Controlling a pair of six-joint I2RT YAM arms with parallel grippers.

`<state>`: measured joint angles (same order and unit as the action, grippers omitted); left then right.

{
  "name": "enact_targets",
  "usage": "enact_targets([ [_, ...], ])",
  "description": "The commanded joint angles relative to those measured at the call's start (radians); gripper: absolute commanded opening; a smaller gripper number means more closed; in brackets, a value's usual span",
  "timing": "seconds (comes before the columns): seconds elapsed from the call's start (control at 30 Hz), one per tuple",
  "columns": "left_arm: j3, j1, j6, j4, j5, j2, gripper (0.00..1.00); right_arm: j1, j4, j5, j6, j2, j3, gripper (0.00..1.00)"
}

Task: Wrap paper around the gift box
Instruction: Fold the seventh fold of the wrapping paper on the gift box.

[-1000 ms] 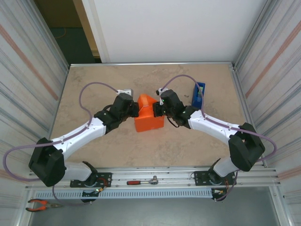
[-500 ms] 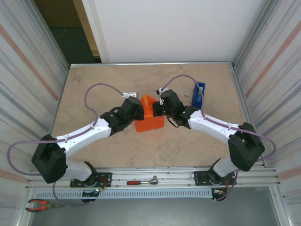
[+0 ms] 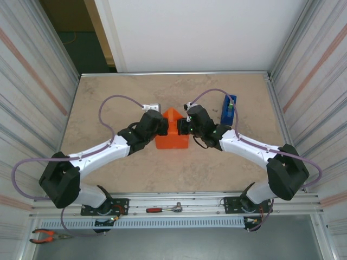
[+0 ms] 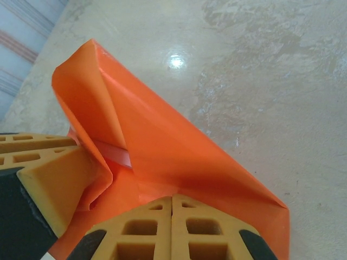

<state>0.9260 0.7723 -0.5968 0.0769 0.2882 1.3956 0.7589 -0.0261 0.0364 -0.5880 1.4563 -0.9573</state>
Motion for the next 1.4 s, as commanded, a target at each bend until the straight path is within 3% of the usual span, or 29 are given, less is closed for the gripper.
enact_targets([
  [0.0,0.005,0.005,-0.041,0.049,-0.085,0.003,0.35,0.027,-0.162,-0.094,-0.059,0.036,0.054,0.0],
  [0.17,0.037,0.029,-0.066,0.106,-0.061,0.015,0.41,0.027,-0.161,-0.101,-0.062,0.039,0.057,0.0],
  [0.4,0.004,0.06,-0.009,0.04,-0.004,0.046,0.5,0.026,-0.153,-0.12,-0.077,0.033,0.06,0.0],
  [0.97,-0.093,0.165,0.178,-0.056,0.237,0.135,0.51,-0.101,-0.059,-0.353,-0.28,-0.058,0.076,0.0],
  [1.37,-0.097,0.206,0.171,-0.011,0.345,0.22,0.5,-0.229,-0.081,-0.481,-0.301,-0.116,-0.018,0.0],
])
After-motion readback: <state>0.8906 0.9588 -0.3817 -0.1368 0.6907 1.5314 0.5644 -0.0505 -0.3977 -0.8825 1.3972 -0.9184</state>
